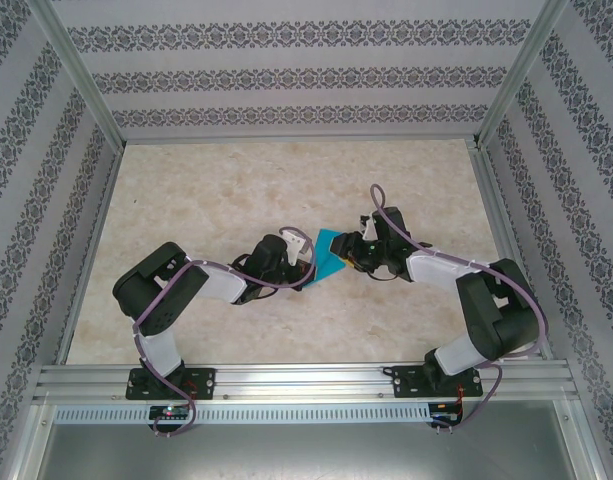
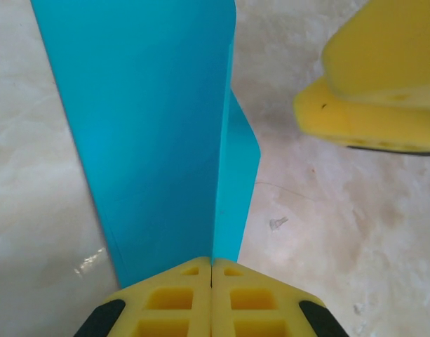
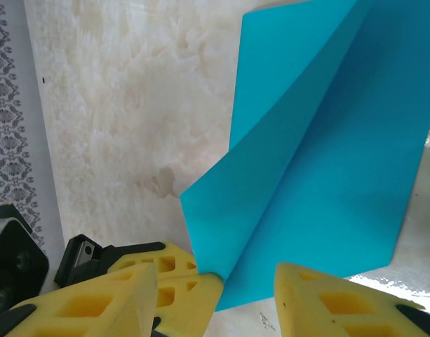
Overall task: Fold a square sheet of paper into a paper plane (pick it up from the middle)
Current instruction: Fourth fold the wing at the center of the table.
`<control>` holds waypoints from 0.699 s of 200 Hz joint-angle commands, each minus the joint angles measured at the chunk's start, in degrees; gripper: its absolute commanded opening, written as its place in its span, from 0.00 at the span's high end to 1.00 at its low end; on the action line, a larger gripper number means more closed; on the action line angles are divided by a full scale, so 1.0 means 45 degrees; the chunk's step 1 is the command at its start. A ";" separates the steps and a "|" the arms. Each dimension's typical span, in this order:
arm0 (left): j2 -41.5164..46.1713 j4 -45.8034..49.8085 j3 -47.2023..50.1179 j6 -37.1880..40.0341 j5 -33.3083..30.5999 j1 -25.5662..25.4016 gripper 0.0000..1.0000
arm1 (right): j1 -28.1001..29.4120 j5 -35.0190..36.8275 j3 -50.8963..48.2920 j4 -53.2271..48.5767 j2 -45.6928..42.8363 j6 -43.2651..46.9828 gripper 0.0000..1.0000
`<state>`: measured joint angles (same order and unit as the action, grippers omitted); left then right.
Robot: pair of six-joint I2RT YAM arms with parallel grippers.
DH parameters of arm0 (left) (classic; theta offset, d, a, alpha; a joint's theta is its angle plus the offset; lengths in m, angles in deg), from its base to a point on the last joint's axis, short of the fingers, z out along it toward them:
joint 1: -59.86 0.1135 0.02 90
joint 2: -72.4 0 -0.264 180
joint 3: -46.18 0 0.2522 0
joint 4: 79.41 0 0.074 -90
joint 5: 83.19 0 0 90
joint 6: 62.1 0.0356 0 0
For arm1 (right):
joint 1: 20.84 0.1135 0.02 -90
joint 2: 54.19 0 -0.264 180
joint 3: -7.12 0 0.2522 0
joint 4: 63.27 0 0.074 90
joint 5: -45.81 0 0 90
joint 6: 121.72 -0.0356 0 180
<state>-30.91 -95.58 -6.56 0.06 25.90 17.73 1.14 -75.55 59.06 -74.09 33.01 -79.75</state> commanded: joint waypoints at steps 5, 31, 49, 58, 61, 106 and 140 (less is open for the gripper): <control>-0.0047 -0.0007 -0.0366 -0.1467 0.0726 0.0077 0.94 | 0.0017 -0.0481 0.0140 0.0587 0.0392 0.0734 0.54; -0.0167 -0.0131 -0.0270 -0.1864 0.0520 0.0160 0.94 | 0.0043 -0.0430 0.0318 0.0521 0.0865 0.0926 0.60; -0.0259 -0.0363 -0.0170 -0.2188 0.0508 0.0235 0.95 | 0.0080 -0.0464 0.0428 0.0615 0.1064 0.1031 0.62; -0.0337 -0.0481 -0.0158 -0.2369 0.0556 0.0275 0.95 | 0.0097 -0.0501 0.0544 0.0588 0.1192 0.1117 0.62; -0.0362 -0.0504 -0.0160 -0.2425 0.0561 0.0279 0.95 | 0.0116 -0.0512 0.0582 0.0578 0.1231 0.1132 0.62; -0.0768 -0.1753 0.0290 -0.3654 0.0725 0.0488 0.96 | 0.0146 -0.0542 0.1192 0.0355 0.1928 0.1336 0.65; -0.0758 -0.2253 0.0518 -0.4108 0.0705 0.0587 0.97 | 0.0225 -0.0456 0.1385 0.0178 0.2235 0.1361 0.66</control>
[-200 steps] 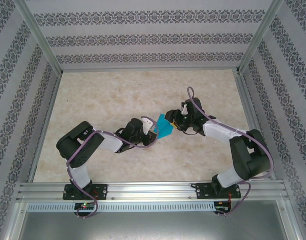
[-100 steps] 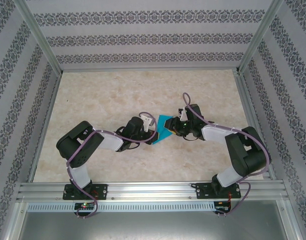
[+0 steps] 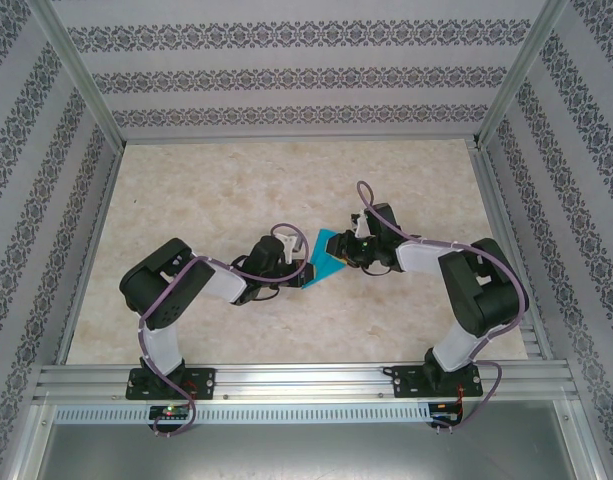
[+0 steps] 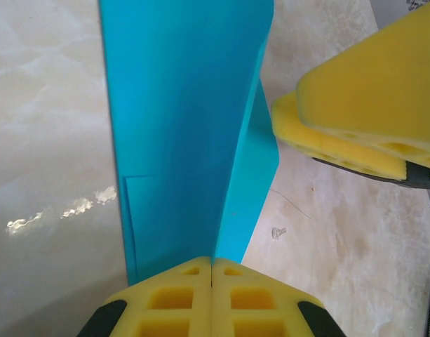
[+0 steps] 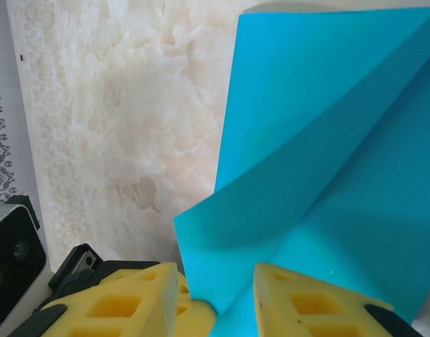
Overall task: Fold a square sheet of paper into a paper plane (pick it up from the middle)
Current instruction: Fourth fold the wing at the center of the table.
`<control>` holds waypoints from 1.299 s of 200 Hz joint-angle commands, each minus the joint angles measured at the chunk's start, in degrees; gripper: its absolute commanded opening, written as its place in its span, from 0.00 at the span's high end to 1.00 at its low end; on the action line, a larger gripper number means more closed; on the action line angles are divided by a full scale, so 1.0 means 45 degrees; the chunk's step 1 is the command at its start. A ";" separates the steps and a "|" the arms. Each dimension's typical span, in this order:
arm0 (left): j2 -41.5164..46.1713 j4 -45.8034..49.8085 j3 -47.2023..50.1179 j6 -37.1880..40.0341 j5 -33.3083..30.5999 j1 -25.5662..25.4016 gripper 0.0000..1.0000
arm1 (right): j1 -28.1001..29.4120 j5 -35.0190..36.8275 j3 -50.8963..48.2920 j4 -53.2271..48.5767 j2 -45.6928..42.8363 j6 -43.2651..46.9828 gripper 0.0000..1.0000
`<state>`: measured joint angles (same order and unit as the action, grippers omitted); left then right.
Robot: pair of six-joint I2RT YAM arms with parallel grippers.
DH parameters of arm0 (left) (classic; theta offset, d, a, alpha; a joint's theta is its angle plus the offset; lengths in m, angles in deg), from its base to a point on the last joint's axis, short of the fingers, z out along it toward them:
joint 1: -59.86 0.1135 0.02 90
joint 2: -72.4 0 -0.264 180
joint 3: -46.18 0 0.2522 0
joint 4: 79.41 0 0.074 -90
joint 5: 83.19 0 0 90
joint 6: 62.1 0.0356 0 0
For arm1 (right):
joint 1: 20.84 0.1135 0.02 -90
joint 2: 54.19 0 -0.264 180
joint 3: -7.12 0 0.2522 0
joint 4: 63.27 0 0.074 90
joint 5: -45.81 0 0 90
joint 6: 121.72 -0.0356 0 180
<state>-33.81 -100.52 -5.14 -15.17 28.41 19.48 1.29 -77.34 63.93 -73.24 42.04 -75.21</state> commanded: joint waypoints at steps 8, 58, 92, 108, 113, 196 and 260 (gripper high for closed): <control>-0.0141 -0.1248 0.0242 -0.0759 0.0173 0.0204 0.96 | 0.0209 -0.0037 0.0334 -0.0037 0.0252 0.0319 0.66; -0.0088 -0.1262 0.0190 -0.0810 0.0306 0.0223 0.96 | 0.0320 0.0158 0.0541 -0.0365 0.0698 0.0259 0.65; -0.0116 -0.1216 0.0149 -0.0697 0.0387 0.0242 0.94 | 0.0404 0.0289 0.0658 -0.0409 0.0974 0.0158 0.61; -0.0150 -0.1157 0.0060 -0.0521 0.0541 0.0242 0.88 | 0.0414 0.0393 0.0672 -0.0486 0.1048 0.0098 0.60; -0.0164 -0.1167 0.0047 -0.0458 0.0552 0.0242 0.86 | 0.0414 0.0411 0.0667 -0.0509 0.1058 0.0094 0.59; -0.0660 -0.0774 -0.0752 0.0084 0.1190 0.0263 0.76 | 0.0433 0.0959 0.0822 -0.1200 0.1294 -0.0007 0.55; 0.0782 0.0279 -0.0124 -0.0139 0.0956 0.0735 0.58 | 0.0435 0.1792 0.1073 -0.2361 0.1553 -0.0063 0.54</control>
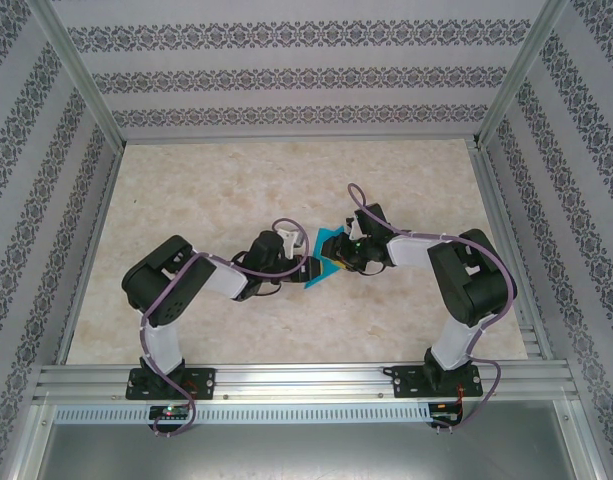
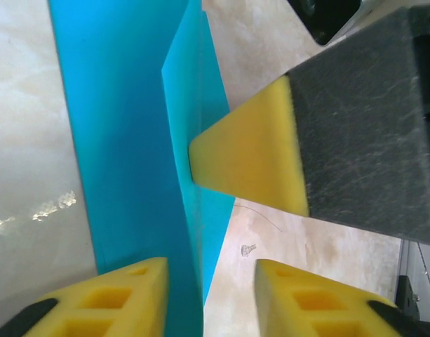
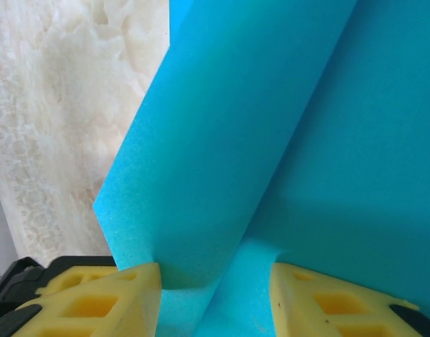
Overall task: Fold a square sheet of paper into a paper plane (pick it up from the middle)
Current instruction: Fourth fold the wing at the center of the table.
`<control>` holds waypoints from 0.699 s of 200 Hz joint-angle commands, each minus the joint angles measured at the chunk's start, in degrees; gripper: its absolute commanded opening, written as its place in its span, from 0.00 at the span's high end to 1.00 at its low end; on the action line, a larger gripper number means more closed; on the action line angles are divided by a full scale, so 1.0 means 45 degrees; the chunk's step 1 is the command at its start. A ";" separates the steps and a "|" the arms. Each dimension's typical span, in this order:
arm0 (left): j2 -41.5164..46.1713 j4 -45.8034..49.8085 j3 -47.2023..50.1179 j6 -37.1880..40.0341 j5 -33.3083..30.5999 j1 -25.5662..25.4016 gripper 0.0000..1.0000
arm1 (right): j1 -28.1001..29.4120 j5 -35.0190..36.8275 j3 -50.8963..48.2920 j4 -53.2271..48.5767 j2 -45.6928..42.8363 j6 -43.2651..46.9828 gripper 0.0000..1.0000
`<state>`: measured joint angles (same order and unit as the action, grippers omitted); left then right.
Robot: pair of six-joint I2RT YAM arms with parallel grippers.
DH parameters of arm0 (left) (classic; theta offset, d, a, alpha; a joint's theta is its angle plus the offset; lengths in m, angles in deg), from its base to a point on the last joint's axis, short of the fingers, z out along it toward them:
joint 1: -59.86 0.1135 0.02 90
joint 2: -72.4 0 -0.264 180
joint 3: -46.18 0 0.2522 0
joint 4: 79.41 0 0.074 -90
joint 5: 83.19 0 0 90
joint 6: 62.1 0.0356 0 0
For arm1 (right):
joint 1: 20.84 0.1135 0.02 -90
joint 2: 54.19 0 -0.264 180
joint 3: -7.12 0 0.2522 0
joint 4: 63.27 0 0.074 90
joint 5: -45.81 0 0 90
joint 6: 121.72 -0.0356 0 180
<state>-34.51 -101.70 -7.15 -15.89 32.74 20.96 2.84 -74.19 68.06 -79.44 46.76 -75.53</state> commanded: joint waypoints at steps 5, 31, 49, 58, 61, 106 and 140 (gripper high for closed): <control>0.1103 0.0820 0.0327 -0.0058 -0.0014 0.0480 0.58 | 0.0094 0.1152 0.0185 -0.1106 0.0553 0.0014 0.54; 0.1654 0.1937 0.0156 -0.0370 0.0176 0.0956 0.60 | 0.0088 0.1504 0.0428 -0.1739 0.0763 0.0049 0.53; 0.1730 0.1963 -0.0064 -0.0520 0.0593 0.0945 0.64 | 0.0110 0.1897 0.0677 -0.2329 0.0882 0.0010 0.53; 0.1749 0.1800 -0.0081 -0.0644 0.0679 0.0932 0.67 | 0.0127 0.2103 0.0806 -0.2643 0.0922 -0.0029 0.52; 0.1759 0.1718 -0.0065 -0.0689 0.0680 0.0946 0.68 | 0.0128 0.2137 0.0825 -0.2714 0.0940 -0.0029 0.52; 0.1615 0.1209 -0.0335 -0.0904 0.1106 0.0830 0.75 | 0.0285 0.3146 0.1431 -0.4337 0.1282 -0.0174 0.52; 0.1305 0.3243 -0.1489 -0.0262 0.1441 0.0648 0.76 | 0.0301 0.3656 0.1785 -0.5178 0.1844 -0.0563 0.52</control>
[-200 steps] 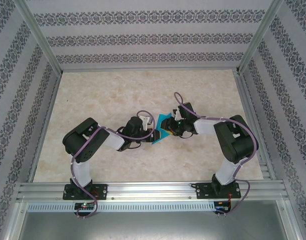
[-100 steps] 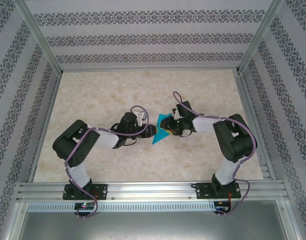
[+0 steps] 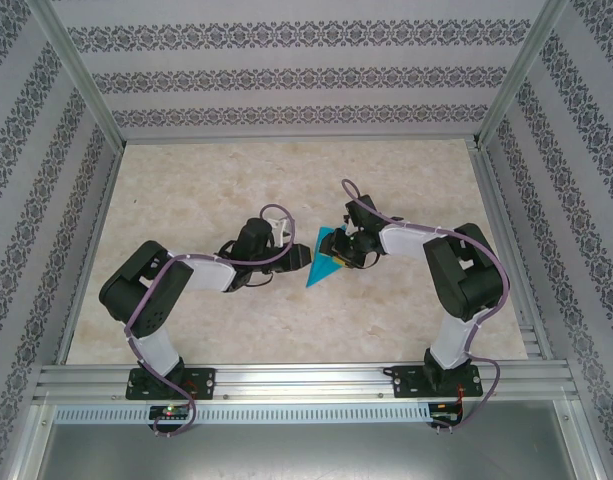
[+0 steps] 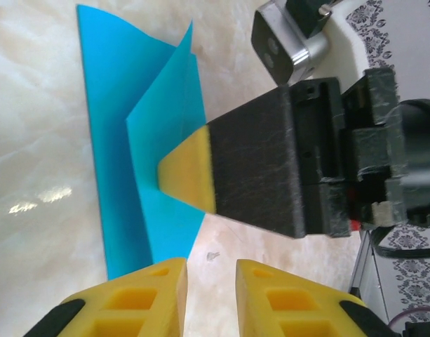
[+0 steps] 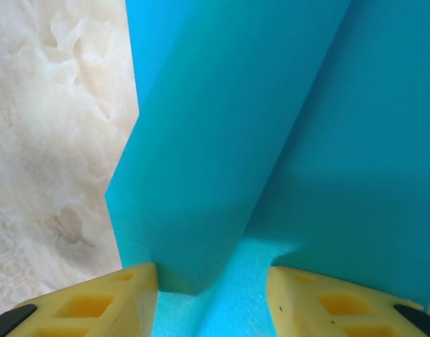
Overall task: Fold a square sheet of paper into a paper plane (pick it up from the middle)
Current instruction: Fourth fold the wing at the center of the table.
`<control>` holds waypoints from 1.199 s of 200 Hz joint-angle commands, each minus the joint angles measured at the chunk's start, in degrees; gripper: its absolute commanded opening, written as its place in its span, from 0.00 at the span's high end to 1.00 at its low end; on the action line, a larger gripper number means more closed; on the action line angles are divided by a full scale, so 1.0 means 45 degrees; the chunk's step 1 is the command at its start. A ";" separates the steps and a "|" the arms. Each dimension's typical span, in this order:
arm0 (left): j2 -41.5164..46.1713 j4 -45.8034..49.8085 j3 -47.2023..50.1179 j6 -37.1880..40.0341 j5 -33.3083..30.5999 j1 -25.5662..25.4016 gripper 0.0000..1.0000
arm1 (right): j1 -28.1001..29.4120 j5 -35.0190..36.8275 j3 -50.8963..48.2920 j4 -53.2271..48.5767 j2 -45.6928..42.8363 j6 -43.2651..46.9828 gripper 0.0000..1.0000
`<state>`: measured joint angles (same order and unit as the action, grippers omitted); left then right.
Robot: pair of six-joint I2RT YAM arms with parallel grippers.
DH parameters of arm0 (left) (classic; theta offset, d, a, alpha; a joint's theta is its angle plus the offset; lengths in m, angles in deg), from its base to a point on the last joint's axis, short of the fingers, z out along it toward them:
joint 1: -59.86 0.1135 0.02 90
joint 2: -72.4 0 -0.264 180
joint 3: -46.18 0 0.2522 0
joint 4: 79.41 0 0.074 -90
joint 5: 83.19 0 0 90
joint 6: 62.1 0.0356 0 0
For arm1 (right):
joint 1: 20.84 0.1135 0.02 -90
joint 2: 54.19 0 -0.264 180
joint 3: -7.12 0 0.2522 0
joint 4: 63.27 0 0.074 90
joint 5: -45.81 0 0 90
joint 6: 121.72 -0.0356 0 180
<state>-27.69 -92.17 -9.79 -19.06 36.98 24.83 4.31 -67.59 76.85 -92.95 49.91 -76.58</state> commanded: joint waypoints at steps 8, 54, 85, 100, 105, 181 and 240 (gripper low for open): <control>-0.0316 0.1082 -0.0914 0.0445 0.0565 -0.0243 0.76 | -0.0021 0.2155 -0.0149 -0.2223 0.1275 -0.0463 0.52; -0.0973 0.0913 -0.0980 0.0095 0.0970 -0.0300 0.85 | 0.0135 0.2408 0.0069 -0.2582 0.1583 -0.0859 0.51; -0.1200 0.0866 -0.0978 0.0147 0.1150 -0.0302 0.90 | 0.0184 0.2595 0.0201 -0.2997 0.1787 -0.0934 0.54; -0.1440 0.0769 -0.1116 0.0123 0.1297 -0.0310 0.91 | 0.0173 0.2609 0.0294 -0.3148 0.1918 -0.0945 0.55; -0.1549 0.0706 -0.1160 0.0082 0.1359 -0.0305 0.91 | 0.0183 0.2603 0.0328 -0.3188 0.1970 -0.0946 0.56; -0.2181 0.1930 -0.1906 0.0676 0.0872 -0.0307 0.94 | 0.0330 0.2742 0.0830 -0.3590 0.2458 -0.0853 0.56; -0.2389 0.3328 -0.2322 0.1289 0.0561 -0.0304 0.94 | 0.0535 0.3112 0.0826 -0.3518 0.2589 -0.0754 0.56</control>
<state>-37.66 -81.14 -19.00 -15.85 40.81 24.09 6.19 -62.72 84.54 -103.55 54.23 -80.23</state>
